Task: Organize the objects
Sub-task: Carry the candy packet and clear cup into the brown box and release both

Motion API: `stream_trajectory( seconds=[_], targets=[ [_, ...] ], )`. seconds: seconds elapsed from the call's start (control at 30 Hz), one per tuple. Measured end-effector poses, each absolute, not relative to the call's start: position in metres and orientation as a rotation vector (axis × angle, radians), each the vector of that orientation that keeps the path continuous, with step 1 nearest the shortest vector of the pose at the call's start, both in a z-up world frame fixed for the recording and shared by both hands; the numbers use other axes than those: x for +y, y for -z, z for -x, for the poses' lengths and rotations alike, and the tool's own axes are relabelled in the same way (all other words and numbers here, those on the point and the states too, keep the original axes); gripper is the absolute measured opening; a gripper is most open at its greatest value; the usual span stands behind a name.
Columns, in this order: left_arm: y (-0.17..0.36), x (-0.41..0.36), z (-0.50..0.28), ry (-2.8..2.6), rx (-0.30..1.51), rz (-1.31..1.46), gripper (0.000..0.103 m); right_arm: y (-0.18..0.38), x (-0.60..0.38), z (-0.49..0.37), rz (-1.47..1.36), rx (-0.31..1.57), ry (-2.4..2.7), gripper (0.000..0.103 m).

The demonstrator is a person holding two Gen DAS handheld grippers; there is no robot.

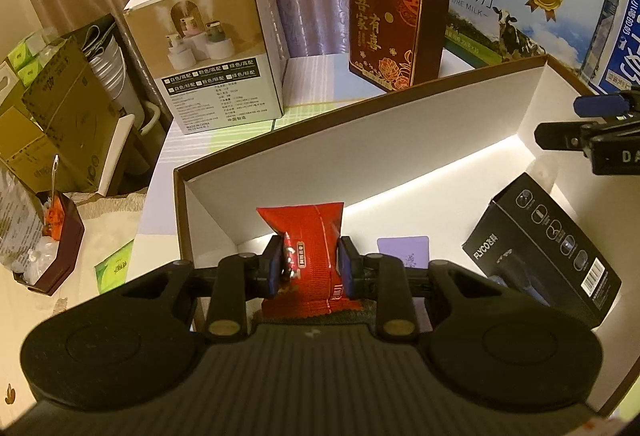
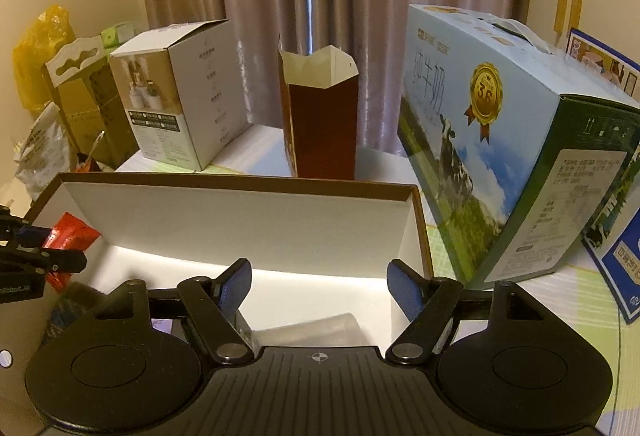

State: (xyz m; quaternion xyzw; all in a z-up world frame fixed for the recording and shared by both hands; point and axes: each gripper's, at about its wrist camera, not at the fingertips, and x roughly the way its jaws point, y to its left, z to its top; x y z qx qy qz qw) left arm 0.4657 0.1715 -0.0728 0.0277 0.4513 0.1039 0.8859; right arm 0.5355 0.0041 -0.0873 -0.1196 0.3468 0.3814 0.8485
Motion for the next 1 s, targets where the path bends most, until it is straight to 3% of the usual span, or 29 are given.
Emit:
stream_trajectory(
  seconds=[0.17, 0.3, 0.53, 0.73, 1.0],
  targets=[
    [0.073, 0.169, -0.468, -0.226, 0.920, -0.087, 0.030, 0.085, -0.002, -0.533, 0.231, 0.729, -0.802, 0.078],
    [0.069, 0.169, -0.467, -0.238, 0.900, -0.092, 0.059, 0.082, -0.010, -0.532, 0.203, 0.728, -0.803, 0.082],
    [0.056, 0.168, -0.455, -0.223, 0.883, -0.049, 0.090, 0.069, -0.027, -0.518, 0.143, 0.704, -0.847, 0.099],
    [0.040, 0.159, -0.437, -0.207, 0.865, -0.021, 0.100, 0.059, -0.041, -0.500, 0.116, 0.679, -0.862, 0.101],
    [0.021, 0.148, -0.414, -0.222, 0.847, 0.025, 0.100, 0.047, -0.060, -0.479, 0.074, 0.682, -0.853, 0.101]
  ],
)
